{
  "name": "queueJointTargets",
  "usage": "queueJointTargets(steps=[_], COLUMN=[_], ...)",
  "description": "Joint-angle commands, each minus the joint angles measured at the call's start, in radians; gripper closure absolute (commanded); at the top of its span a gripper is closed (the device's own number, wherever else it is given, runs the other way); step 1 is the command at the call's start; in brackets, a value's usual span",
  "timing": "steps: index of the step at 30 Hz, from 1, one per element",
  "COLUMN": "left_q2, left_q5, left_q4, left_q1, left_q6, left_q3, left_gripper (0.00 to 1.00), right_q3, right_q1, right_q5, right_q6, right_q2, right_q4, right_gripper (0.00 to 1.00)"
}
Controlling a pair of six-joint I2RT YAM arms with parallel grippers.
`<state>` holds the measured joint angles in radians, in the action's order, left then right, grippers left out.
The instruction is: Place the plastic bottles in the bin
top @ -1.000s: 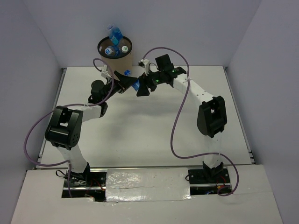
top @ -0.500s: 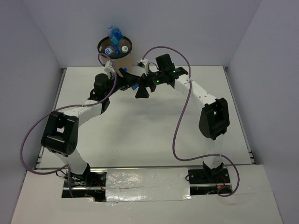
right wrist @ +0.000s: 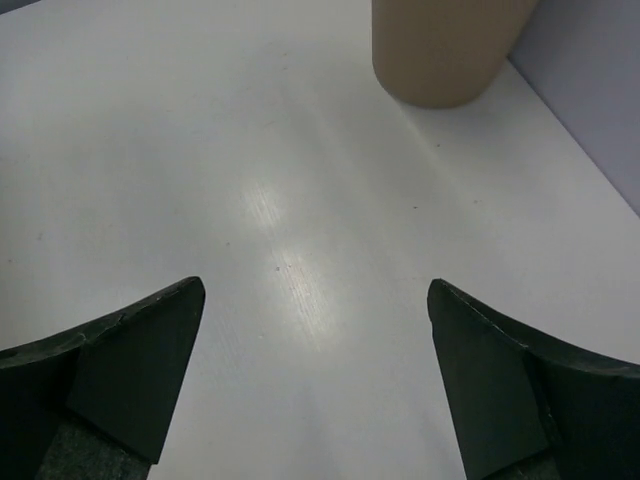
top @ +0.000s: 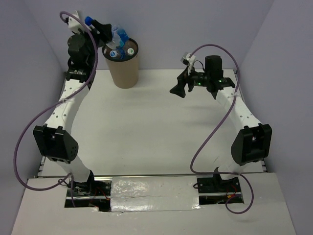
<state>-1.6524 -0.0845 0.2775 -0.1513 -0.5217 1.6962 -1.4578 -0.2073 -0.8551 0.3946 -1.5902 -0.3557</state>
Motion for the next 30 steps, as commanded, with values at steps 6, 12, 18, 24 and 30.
queueJointTargets(steps=[6,12,18,24,30], left_q2=[-0.223,-0.451,-0.573,-0.67,-0.713], left_q5=[-0.316,-0.276,-0.225,-0.132,-0.113], left_q4=[0.066,-0.017,0.086,0.103,0.097], left_q1=[0.051,0.064,0.064,0.062,0.061], left_q6=[0.287,0.362,0.371,0.319,0.342], left_q3=[0.241,0.529,0.571,0.62,0.619], left_gripper=[1.0,1.0,1.0,1.0,0.93], right_q3=[0.025,0.043,0.077,0.083,0.074], right_q1=[0.058,0.075,0.085,0.1,0.111], right_q5=[-0.125,-0.147,-0.151,-0.162,-0.179], right_q6=[0.162,0.142,0.133,0.127,0.119], right_q2=[0.015,0.029,0.042,0.032,0.004], right_q4=[-0.022,-0.019,-0.006,0.001,0.001], right_gripper=[0.2,0.32,0.32,0.32,0.31])
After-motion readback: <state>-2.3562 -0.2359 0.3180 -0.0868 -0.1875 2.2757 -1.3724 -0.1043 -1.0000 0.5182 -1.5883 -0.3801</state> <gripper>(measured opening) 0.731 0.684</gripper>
